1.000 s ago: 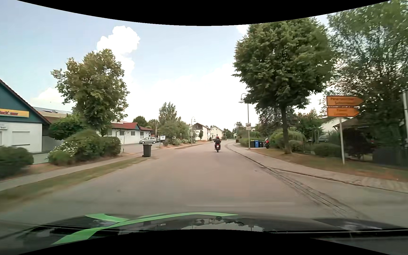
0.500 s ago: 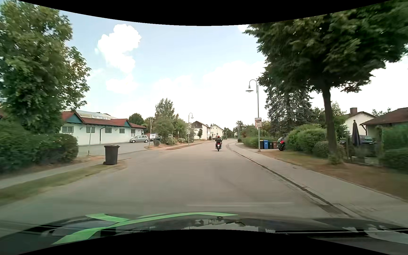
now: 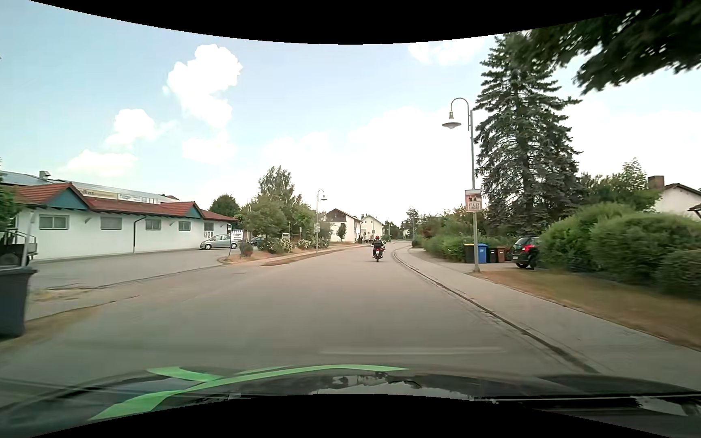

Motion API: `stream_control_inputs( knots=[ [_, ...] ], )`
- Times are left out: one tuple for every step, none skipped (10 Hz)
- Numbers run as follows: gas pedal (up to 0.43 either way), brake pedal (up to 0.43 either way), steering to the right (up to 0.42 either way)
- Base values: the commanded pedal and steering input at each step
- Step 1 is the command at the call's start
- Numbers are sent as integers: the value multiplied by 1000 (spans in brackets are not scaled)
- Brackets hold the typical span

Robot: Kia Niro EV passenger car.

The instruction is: Follow the waypoints while adhering to traffic rules and regulations

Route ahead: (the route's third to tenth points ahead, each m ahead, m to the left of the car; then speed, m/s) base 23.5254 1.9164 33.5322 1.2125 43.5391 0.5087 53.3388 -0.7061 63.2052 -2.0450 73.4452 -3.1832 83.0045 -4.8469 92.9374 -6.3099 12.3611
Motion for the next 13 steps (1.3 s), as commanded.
stream_control_inputs(
  knots=[
    [169,0,-1],
    [169,0,-1],
    [177,0,-1],
    [177,0,0],
    [177,0,-1],
    [157,0,0],
    [130,0,0],
    [118,0,0],
    [118,0,0],
    [130,0,0],
    [138,0,0],
    [150,0,0],
    [157,0,2]
  ],
)
